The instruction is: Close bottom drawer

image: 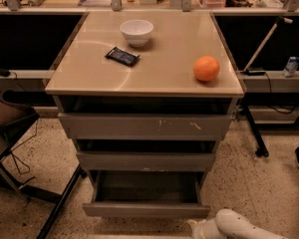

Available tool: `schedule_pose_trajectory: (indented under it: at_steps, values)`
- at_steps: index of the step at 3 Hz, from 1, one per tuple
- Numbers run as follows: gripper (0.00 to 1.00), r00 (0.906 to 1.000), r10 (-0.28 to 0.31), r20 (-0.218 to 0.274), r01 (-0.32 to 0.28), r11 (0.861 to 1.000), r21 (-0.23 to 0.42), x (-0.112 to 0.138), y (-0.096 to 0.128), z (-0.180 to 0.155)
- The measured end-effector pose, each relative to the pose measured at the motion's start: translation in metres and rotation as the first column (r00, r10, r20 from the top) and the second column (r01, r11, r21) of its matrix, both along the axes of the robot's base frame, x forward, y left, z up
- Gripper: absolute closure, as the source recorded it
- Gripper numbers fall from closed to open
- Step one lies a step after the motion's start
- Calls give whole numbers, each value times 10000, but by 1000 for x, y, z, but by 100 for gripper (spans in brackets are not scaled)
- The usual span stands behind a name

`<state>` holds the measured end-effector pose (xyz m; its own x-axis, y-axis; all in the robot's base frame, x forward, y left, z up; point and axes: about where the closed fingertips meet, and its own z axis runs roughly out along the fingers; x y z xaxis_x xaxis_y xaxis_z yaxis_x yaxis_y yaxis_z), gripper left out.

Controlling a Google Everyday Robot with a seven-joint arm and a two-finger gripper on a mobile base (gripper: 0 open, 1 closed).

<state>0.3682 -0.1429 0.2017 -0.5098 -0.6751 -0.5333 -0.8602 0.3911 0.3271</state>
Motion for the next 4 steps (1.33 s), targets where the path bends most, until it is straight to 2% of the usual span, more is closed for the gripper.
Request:
schedule_pose_trajectory:
  at_steps: [1,2,3,4]
  values:
    - [0,9990,381,-253,-360,9964,766,21,26,-13]
    - [0,9990,453,46,-455,9914,1227,78,45,-7]
    - [0,9990,453,46,-455,9914,1227,78,45,-7]
    - [0,9982,36,599,-106,9932,1163,140,62,15]
